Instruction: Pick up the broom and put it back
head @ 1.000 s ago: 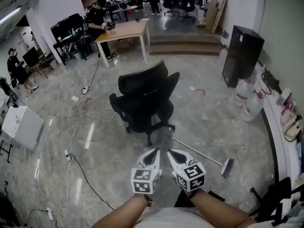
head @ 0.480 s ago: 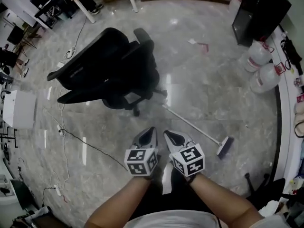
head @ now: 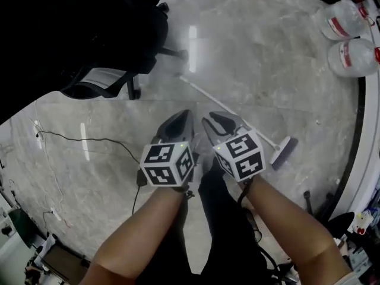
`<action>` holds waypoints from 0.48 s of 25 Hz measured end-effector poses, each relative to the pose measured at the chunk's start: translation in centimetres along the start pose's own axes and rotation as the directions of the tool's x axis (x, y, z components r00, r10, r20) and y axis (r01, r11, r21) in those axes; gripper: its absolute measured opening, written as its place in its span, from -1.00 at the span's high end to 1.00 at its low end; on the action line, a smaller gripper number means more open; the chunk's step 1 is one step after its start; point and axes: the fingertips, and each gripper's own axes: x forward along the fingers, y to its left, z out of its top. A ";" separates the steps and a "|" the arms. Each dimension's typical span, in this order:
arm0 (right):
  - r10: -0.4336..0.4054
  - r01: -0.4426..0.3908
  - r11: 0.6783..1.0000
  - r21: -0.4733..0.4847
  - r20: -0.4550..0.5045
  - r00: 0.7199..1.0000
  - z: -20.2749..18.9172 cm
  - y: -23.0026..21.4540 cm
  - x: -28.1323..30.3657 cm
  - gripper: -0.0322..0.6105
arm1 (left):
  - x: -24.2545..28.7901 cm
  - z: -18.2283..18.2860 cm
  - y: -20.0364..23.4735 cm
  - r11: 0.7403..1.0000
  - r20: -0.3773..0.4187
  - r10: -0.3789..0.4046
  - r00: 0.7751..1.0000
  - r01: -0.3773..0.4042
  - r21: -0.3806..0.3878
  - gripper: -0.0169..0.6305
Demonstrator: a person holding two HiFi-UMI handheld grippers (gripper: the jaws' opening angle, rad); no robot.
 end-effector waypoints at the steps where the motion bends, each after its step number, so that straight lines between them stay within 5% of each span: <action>1: 0.001 -0.001 1.000 -0.008 -0.019 1.000 -1.3 -1.5 2.7 0.70 | 2.2 -1.1 1.8 1.000 -0.001 0.007 1.000 -0.007 -0.005 0.93; 6: 0.008 -0.024 0.996 -0.082 -0.191 0.982 -10.7 -7.2 16.4 0.39 | 10.7 -8.1 11.3 0.995 -0.008 0.058 0.998 -0.058 -0.081 0.93; 12: -0.013 -0.059 0.981 -0.186 -0.362 0.932 -20.6 -12.9 29.4 0.37 | 17.8 -16.9 19.0 0.990 -0.018 0.055 0.998 -0.057 -0.131 0.93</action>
